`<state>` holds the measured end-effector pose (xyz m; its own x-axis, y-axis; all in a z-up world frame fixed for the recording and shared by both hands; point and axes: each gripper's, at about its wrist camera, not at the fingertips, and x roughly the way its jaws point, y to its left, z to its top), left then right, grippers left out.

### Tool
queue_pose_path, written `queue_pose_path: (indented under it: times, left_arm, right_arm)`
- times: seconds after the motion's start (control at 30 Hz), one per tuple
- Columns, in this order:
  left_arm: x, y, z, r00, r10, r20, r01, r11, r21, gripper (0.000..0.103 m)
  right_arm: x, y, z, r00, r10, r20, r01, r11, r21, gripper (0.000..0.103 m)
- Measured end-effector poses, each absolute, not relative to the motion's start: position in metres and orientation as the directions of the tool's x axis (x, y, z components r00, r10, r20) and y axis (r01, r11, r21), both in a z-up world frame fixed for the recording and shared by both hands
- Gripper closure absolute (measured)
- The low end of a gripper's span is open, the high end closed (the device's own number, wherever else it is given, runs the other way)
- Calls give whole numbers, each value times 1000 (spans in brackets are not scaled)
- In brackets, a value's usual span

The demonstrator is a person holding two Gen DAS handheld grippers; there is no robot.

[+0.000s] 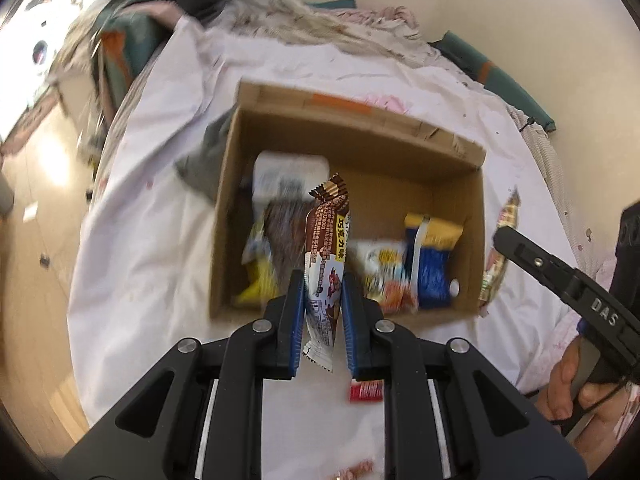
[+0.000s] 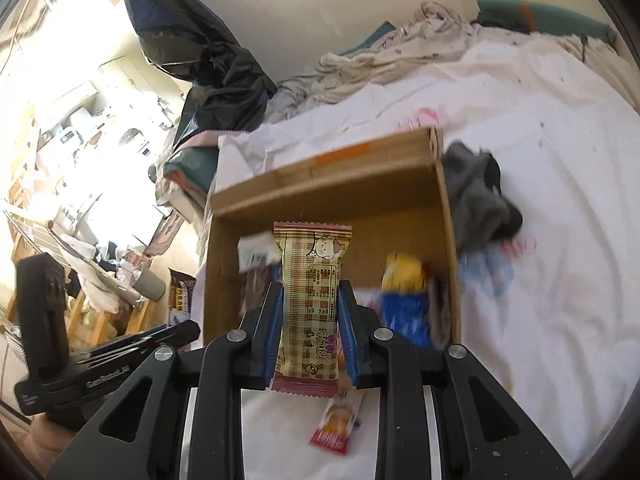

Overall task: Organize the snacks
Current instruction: 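Lower both bars into the box and open both tools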

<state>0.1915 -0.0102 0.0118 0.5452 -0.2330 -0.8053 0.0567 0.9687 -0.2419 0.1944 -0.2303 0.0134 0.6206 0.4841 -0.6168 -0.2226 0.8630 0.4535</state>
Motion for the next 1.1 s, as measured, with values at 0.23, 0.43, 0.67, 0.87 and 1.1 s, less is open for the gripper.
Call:
queue_pose_path:
  times: [0.23, 0.43, 0.67, 0.87, 1.1]
  left_arm:
    - [215, -22, -19, 550, -258, -795, 96, 964, -246, 89]
    - [221, -30, -28, 509, -277, -815, 96, 959, -266, 88]
    - [226, -33, -33, 478, -327, -815, 97, 942, -321, 87]
    - [229, -30, -43, 441, -330, -835, 54, 938, -343, 87]
    - [227, -34, -40, 452, -327, -830, 70, 941, -332, 87]
  right_arm:
    - [217, -235, -16, 594, 459, -660, -164, 873, 459, 75]
    - [228, -224, -36, 536, 452, -714, -169, 885, 433, 75]
    - [235, -209, -53, 473, 496, -728, -177, 863, 473, 75]
    - [236, -205, -58, 454, 511, -730, -175, 854, 490, 75]
    - [238, -203, -58, 455, 517, -725, -174, 850, 497, 72]
